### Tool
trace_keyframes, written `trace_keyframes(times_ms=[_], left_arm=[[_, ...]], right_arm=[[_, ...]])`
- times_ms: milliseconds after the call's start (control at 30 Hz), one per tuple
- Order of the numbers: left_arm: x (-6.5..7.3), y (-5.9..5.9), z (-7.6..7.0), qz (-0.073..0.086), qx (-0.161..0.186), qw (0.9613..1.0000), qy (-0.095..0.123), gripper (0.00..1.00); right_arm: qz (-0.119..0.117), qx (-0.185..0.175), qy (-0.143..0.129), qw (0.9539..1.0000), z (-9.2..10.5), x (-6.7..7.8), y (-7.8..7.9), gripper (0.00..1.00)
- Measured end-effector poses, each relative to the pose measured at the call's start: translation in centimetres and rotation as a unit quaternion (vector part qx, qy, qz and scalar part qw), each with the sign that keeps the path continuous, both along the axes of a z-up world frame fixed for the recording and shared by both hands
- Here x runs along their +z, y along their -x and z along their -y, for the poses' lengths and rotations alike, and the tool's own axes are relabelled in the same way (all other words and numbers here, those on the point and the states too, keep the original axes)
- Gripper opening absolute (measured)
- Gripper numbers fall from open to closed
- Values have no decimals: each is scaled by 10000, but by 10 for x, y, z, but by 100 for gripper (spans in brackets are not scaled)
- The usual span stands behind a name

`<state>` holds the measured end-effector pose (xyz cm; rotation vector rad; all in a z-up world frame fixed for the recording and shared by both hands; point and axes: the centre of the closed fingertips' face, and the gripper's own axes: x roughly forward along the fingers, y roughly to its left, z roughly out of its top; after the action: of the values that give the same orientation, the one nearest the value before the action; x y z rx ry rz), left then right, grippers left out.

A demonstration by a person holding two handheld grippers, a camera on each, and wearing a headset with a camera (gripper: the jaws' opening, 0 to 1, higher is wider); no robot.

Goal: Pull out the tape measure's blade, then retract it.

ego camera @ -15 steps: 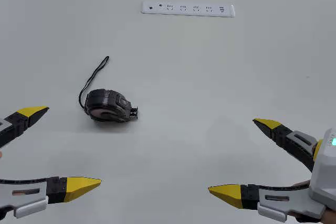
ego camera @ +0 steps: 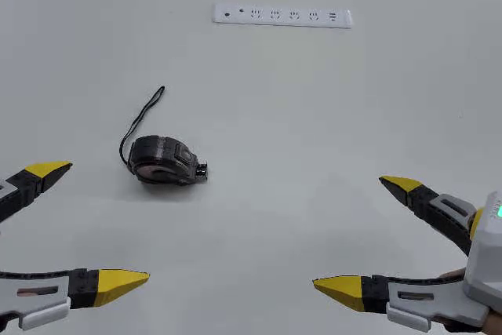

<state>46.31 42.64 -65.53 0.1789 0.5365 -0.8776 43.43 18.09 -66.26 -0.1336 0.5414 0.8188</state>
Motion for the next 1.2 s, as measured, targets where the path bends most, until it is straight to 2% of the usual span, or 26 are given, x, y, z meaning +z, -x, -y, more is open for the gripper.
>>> trace_keyframes(times_ms=[200,267,633,1200], left_arm=[[1,-2,1,8,-67,10000,-48,100],[1,-4,1,7,-131,9998,-125,100],[-5,-11,4,-35,-379,9987,-339,98],[-9,-41,11,-11,-916,9932,-720,91]], right_arm=[[38,82,89,9999,1,1,-1,99],[63,140,179,9997,1,1,-3,99],[128,383,302,9987,-1,1,-16,96],[232,906,444,9946,-13,-3,-41,88]])
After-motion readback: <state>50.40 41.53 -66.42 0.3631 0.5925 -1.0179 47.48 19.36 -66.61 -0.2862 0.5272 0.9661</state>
